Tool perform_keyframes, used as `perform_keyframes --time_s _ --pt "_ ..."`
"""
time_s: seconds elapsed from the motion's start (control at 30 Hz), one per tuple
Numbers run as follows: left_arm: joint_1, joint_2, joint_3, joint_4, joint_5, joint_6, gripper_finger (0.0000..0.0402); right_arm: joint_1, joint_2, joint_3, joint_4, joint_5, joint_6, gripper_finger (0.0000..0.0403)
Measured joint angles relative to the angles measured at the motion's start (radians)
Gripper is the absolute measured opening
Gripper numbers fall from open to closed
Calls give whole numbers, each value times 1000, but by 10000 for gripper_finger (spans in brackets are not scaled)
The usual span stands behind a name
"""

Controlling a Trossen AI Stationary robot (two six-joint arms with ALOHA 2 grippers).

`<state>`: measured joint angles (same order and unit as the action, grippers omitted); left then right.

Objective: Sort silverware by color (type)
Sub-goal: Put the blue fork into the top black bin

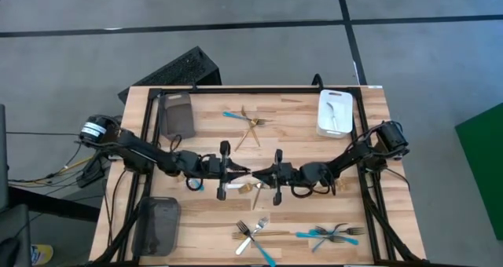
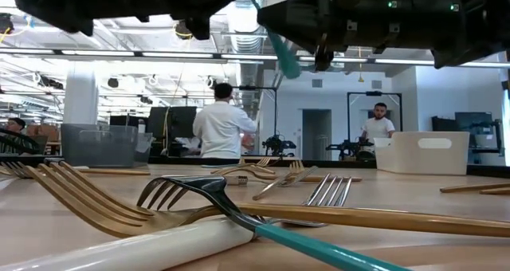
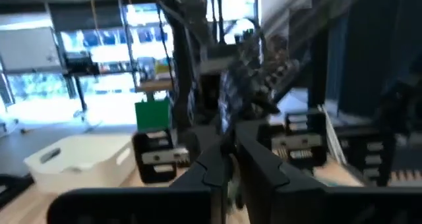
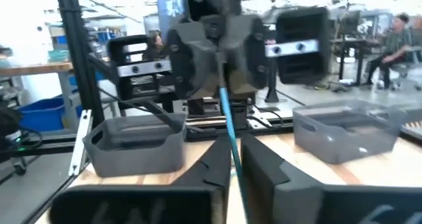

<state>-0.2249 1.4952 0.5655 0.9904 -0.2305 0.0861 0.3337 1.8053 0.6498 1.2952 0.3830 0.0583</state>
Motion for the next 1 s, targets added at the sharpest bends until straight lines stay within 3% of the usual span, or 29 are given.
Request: perform_keyframes --time_s 0.1,0.27,0.37,0.5,0.7,1.0 --pt "6 -124 0 -229 -139 18 3 3 0 0 -8 9 50 91" --pt "69 -381 116 -883 -312 -114 0 12 -2 0 -106 -8 133 131" --pt "159 -475 189 -1262 -404 -250 0 14 -2 0 -147 -10 182 140" --pt "312 -578 238 -1557 -444 -382 0 16 -1 0 -184 -22 235 141" --pt "575 -668 215 -1698 -301 -489 0 28 -1 0 -203 -19 240 133" --pt "803 -677 84 -1710 -252 -647 19 27 -1 0 -262 -13 267 141"
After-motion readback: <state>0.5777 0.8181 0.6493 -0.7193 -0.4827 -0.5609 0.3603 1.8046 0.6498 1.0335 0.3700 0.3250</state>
